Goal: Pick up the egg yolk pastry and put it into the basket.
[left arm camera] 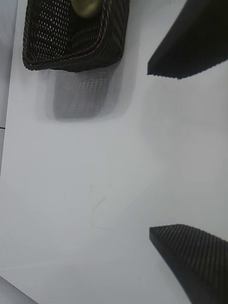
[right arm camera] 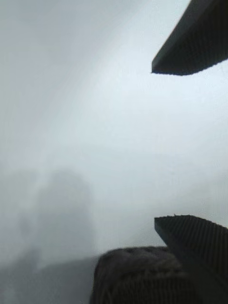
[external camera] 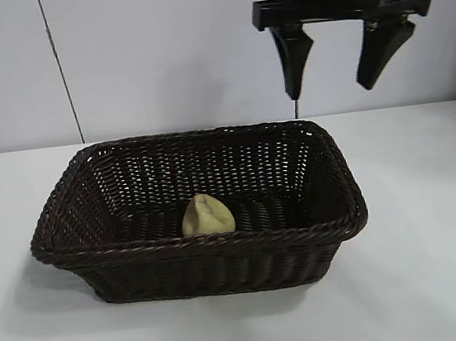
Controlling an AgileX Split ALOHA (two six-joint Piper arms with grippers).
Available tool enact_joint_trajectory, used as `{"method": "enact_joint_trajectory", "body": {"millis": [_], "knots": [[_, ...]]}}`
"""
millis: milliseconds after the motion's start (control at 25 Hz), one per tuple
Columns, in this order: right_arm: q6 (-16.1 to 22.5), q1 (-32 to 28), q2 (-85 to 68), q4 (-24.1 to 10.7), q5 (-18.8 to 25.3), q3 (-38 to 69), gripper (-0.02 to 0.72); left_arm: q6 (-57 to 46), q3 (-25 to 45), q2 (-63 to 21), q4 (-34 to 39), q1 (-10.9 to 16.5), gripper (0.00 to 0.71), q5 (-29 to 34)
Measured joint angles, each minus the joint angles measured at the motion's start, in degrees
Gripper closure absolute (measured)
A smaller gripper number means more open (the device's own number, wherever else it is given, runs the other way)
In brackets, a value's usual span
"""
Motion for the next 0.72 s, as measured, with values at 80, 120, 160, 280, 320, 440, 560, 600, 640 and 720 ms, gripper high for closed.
{"method": "enact_joint_trajectory", "body": {"millis": [80, 120, 160, 280, 320, 440, 560, 600, 640, 720], "knots": [[-0.1, -2.8, 0.0, -1.6, 0.3, 0.0, 0.125, 0.0, 0.0, 0.0, 0.0, 0.0, 0.104, 0.0], [-0.2, -4.5, 0.0, -2.2, 0.3, 0.0, 0.125, 0.0, 0.0, 0.0, 0.0, 0.0, 0.104, 0.0], [-0.4, -6.1, 0.0, -2.5, 0.3, 0.0, 0.125, 0.0, 0.0, 0.0, 0.0, 0.0, 0.104, 0.0], [-1.3, -10.2, 0.0, -2.8, 0.4, 0.0, 0.125, 0.0, 0.0, 0.0, 0.0, 0.0, 0.104, 0.0], [-1.6, -11.3, 0.0, -2.8, 0.5, 0.0, 0.125, 0.0, 0.0, 0.0, 0.0, 0.0, 0.104, 0.0], [-2.6, -14.7, 0.0, -2.8, 0.6, 0.0, 0.125, 0.0, 0.0, 0.0, 0.0, 0.0, 0.104, 0.0], [-3.0, -16.4, 0.0, -2.8, 0.6, 0.0, 0.125, 0.0, 0.0, 0.0, 0.0, 0.0, 0.104, 0.0], [-3.1, -16.6, 0.0, -2.8, 0.8, 0.0, 0.125, 0.0, 0.0, 0.0, 0.0, 0.0, 0.104, 0.0], [-3.4, -16.6, 0.0, -2.6, 0.7, 0.2, 0.125, 0.0, 0.0, 0.0, 0.0, 0.0, 0.104, 0.0], [-4.1, -16.6, -0.6, -1.9, 0.7, 1.9, 0.125, 0.0, 0.0, 0.0, 0.0, 0.0, 0.104, 0.0]]}}
